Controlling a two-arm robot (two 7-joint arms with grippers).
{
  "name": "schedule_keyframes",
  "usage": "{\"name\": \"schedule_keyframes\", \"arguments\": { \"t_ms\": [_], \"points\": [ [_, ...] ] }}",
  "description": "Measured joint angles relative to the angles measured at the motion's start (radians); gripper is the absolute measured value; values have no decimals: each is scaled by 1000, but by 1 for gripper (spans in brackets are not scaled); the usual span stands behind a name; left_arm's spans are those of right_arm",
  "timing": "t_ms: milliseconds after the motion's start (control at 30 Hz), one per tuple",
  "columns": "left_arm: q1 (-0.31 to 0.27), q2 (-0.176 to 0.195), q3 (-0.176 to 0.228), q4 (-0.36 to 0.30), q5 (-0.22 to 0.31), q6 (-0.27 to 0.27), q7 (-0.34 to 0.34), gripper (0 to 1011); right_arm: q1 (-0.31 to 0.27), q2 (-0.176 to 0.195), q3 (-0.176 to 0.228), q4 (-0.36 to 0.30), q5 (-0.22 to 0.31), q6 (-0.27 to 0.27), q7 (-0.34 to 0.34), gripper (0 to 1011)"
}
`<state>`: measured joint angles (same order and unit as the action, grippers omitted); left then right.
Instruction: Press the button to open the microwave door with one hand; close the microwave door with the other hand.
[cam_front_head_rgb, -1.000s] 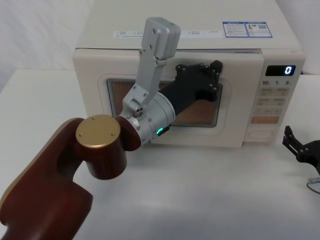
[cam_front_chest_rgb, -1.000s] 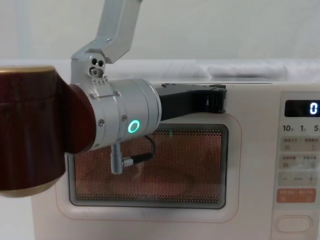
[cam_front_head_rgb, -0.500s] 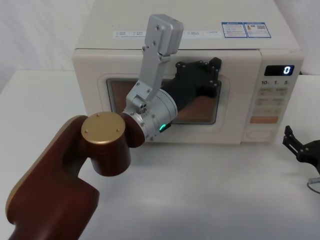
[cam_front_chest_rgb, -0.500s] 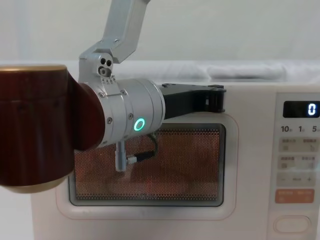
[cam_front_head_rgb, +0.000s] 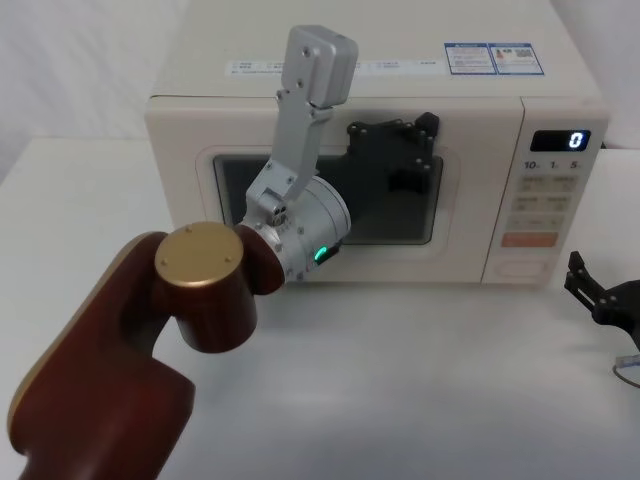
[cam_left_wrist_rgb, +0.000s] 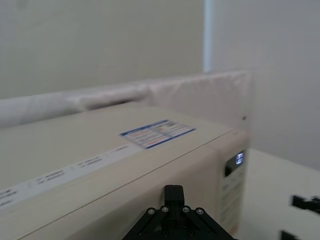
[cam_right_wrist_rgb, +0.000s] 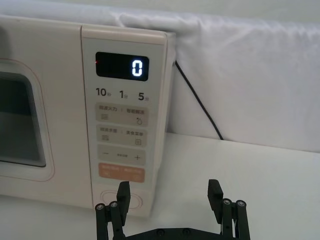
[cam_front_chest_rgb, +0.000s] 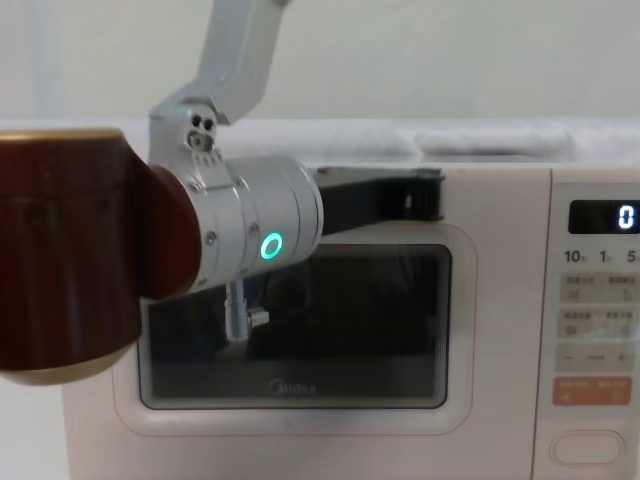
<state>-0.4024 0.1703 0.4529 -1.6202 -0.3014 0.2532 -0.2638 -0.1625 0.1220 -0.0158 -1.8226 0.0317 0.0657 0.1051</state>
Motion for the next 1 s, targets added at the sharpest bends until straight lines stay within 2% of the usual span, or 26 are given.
{"name": "schedule_keyframes", "arguments": {
  "t_ms": [133,433,733,1000],
  "points": [
    [30,22,1,-60,-41,-12,-53,0,0,0,0,0,0,0,0,1002],
    [112,72,15,-172,-87,-20,-69,0,0,0,0,0,0,0,0,1002],
    [206,102,-3,-251,-69,-71,2,0,0,0,0,0,0,0,0,1002],
    [328,95,-73,-313,-33,-135,93,0,0,0,0,0,0,0,0,1002]
  ]
}}
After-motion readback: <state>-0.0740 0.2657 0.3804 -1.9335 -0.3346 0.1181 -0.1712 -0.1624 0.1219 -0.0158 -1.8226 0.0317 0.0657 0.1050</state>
